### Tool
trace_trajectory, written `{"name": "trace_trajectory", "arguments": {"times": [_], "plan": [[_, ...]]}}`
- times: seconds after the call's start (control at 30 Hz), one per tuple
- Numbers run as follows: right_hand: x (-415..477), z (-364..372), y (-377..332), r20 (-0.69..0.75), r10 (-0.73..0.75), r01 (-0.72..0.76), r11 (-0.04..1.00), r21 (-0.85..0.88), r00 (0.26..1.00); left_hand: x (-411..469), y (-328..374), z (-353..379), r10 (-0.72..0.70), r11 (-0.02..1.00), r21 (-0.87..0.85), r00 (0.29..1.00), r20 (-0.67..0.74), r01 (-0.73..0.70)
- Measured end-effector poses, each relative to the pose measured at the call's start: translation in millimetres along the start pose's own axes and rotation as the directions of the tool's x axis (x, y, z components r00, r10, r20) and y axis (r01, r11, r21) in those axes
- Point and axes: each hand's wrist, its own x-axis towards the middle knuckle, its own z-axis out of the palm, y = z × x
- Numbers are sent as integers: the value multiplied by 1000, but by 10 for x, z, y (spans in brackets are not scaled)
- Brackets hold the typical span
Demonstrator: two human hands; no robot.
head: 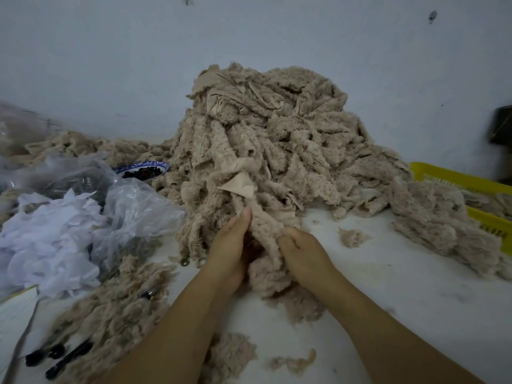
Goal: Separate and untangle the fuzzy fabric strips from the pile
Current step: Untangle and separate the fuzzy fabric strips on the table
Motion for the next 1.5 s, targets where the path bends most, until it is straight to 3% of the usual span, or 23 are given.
{"name": "trace_trajectory", "arguments": {"times": [0.13, 0.27, 0.37, 0.5, 0.67, 0.87, 0.93, 1.03, 1.1, 1.17, 1.23, 1.3, 1.33, 1.4, 1.5], "plan": [[83, -111, 65, -74, 273, -239, 922, 305, 959, 9, -2, 21, -67, 991, -117, 998, 21, 69], [126, -105, 101, -25, 392, -308, 759, 574, 920, 14, 16, -41, -73, 962, -251, 987, 140, 106], [134, -132, 114, 56, 401, -331, 661, 673, 915, 15, 36, -77, -62, 965, -238, 980, 189, 107], [141, -155, 90, 121, 397, -347, 568, 746, 910, 40, 52, -97, -58, 975, -204, 990, 129, 83], [123, -177, 36, 213, 317, -344, 447, 826, 924, 64, 12, -59, -85, 953, -285, 994, 65, 100], [119, -192, 27, 237, 241, -332, 528, 782, 941, 21, 71, -21, -65, 931, -327, 956, 286, 161], [116, -192, 38, 232, 228, -323, 586, 743, 946, 8, 81, -12, -66, 976, -173, 938, 339, 132], [119, -165, 73, 161, 200, -256, 702, 665, 966, -55, 13, 35, -161, 982, 134, 954, 251, 130], [113, -161, 79, 100, 112, -148, 832, 534, 989, -77, -23, 38, -178, 970, 205, 961, 212, 134], [105, -169, 81, 90, 17, -44, 949, 313, 996, -64, 12, 8, -148, 981, 153, 971, 190, 120], [108, -174, 93, 119, -23, 16, 998, 63, 993, -67, 89, -15, -122, 991, 67, 976, 178, 112], [114, -176, 107, 106, -10, 16, 999, -49, 994, -63, 129, -33, -111, 993, -14, 979, 171, 115], [111, -185, 103, 78, 7, -5, 1000, -21, 997, -64, 132, -42, -115, 991, -54, 978, 175, 126], [108, -213, 58, 25, 94, -97, 971, 217, 995, -87, 134, -40, -132, 976, -141, 969, 207, 163], [95, -245, -23, 130, 192, -229, 713, 663, 973, -77, 127, -53, -162, 955, -202, 954, 254, 217]]}}
